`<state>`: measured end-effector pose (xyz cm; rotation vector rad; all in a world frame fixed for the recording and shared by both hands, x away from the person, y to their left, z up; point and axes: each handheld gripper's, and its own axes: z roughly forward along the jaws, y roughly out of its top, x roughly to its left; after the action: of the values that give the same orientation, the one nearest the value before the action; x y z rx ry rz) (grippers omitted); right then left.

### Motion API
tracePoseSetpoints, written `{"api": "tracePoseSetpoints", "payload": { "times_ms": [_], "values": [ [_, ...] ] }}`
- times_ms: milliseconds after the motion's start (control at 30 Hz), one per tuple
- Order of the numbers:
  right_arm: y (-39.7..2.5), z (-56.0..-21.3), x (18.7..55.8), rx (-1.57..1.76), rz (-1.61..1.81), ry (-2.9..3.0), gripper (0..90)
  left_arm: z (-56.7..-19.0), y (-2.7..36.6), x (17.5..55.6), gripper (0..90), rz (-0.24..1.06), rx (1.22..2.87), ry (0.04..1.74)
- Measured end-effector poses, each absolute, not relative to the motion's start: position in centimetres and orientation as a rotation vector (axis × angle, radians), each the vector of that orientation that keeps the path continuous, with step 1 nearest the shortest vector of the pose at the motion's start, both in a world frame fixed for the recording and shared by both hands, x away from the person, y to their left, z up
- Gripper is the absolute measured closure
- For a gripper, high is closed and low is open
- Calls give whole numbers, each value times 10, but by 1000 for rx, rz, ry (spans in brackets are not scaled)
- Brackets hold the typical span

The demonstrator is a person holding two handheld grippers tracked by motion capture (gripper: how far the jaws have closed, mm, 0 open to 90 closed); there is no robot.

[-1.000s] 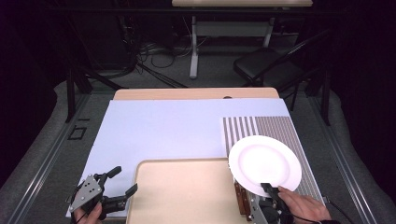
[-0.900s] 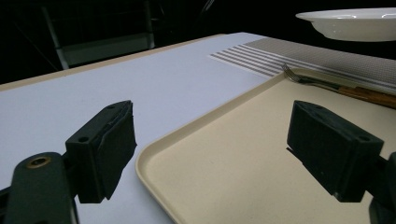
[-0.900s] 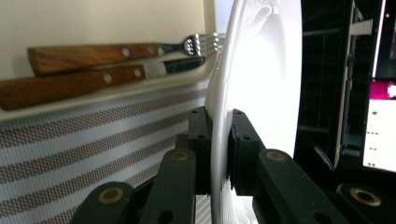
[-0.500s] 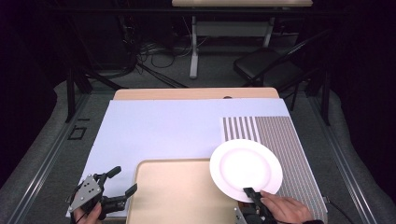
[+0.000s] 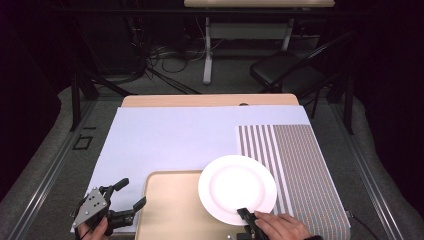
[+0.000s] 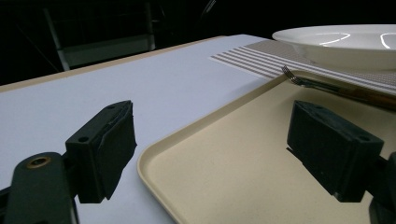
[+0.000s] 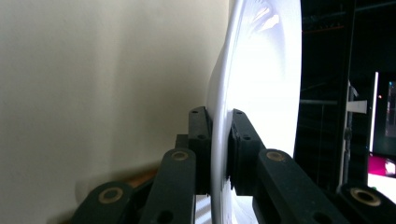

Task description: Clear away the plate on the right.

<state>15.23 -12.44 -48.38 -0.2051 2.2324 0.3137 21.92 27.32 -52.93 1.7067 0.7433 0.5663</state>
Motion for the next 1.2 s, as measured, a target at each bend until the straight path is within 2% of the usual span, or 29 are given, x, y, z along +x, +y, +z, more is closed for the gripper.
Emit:
{"api": "tracePoseSetpoints", "payload": {
  "times_ms": [1200],
  "values": [
    [-84, -528, 150, -345, 388, 2327, 815, -531, 273, 220, 157, 559, 1713, 743]
  ]
}}
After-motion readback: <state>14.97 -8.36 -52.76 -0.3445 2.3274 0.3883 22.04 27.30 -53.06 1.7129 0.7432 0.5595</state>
